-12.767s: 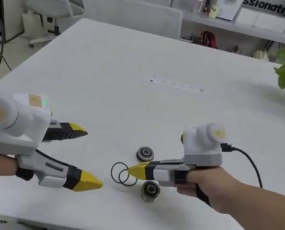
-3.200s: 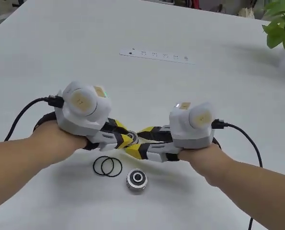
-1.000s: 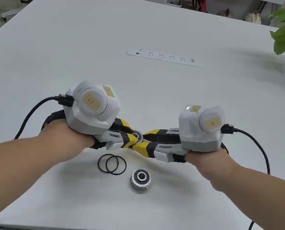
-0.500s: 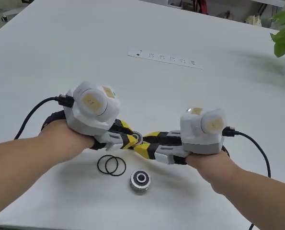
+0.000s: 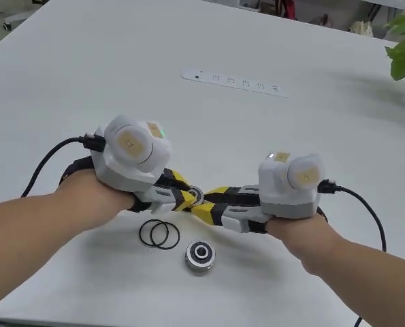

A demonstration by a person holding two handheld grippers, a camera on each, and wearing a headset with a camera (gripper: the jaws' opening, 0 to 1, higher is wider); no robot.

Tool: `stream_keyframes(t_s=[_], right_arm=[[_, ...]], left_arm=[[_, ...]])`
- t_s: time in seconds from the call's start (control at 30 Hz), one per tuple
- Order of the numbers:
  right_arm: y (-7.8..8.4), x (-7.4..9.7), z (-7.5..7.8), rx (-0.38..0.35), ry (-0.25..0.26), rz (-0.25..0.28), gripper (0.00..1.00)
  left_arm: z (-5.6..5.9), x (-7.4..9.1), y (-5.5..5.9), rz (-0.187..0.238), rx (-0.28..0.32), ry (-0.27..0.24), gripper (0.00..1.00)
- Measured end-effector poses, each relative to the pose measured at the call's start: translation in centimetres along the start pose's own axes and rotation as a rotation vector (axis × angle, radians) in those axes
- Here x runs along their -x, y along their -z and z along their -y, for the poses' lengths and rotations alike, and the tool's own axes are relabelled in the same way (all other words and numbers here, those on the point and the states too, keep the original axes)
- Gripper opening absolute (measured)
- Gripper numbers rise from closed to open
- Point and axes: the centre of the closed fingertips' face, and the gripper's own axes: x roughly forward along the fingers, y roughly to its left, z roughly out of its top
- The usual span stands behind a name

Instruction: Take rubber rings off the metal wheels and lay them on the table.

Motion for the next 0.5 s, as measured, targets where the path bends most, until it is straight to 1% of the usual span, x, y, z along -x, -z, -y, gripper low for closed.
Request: stream_keyframes(t_s=[0.5], right_arm=[[0.12,0.16,0.03,0.001,-0.009,0.002,0.15]], left_arm=[[-0.06,-0.02,0.02,0.004,0.003,0.005,0.12]])
